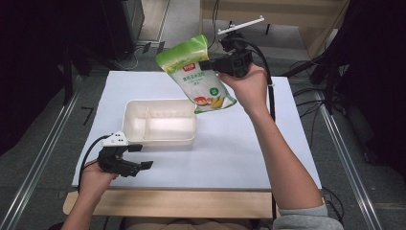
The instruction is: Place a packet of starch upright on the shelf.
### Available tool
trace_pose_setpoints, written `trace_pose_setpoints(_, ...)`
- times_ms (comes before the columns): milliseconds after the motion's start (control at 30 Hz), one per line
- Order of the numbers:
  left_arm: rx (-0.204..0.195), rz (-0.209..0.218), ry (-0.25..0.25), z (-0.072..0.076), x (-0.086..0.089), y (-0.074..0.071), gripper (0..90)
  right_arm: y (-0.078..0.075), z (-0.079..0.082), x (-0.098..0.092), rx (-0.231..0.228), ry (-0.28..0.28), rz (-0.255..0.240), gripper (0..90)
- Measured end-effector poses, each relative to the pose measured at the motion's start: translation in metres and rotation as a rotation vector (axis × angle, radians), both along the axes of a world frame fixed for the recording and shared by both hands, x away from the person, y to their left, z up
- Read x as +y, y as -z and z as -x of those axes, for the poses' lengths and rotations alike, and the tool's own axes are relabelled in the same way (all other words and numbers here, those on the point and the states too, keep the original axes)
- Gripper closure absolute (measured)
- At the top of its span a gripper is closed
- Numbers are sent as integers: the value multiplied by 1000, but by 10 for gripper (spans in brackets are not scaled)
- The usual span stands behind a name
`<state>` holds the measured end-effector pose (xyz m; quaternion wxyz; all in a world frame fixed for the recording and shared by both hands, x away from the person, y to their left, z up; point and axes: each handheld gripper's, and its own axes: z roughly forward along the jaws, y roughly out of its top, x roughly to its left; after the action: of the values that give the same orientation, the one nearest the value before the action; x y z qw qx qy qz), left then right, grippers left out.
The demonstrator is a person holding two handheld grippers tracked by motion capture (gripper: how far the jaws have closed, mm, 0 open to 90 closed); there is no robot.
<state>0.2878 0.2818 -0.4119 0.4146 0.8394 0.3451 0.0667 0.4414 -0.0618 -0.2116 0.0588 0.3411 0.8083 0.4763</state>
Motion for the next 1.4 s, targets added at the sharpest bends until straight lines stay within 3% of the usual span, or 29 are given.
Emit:
trace_pose_setpoints(300, 1, 2, 3, 0, 0, 0, 208, 5, -10, 36, 25, -28, 20, 900)
trace_pose_setpoints(767, 4, 19, 5, 0, 2, 0, 208, 33, -22, 109, 50, -67, 55, 900)
trace_pose_setpoints(967, 3, 20, 5, 0, 2, -1, 208, 57, -22, 133, 78, -79, 58, 900)
trace_pose_setpoints(1033, -1, 16, 7, 0, 3, -1, 208, 74, -23, 141, 97, -83, 53, 900)
trace_pose_setpoints(1167, 2, 15, 7, 0, 3, -1, 208, 90, -23, 146, 104, -88, 68, 900)
trace_pose_setpoints(1233, 4, 18, 9, 0, 3, -1, 208, 102, -21, 148, 76, -90, 86, 900)
trace_pose_setpoints(1400, 6, 15, 14, -1, 1, 0, 208, 124, -22, 137, 87, -67, 64, 900)
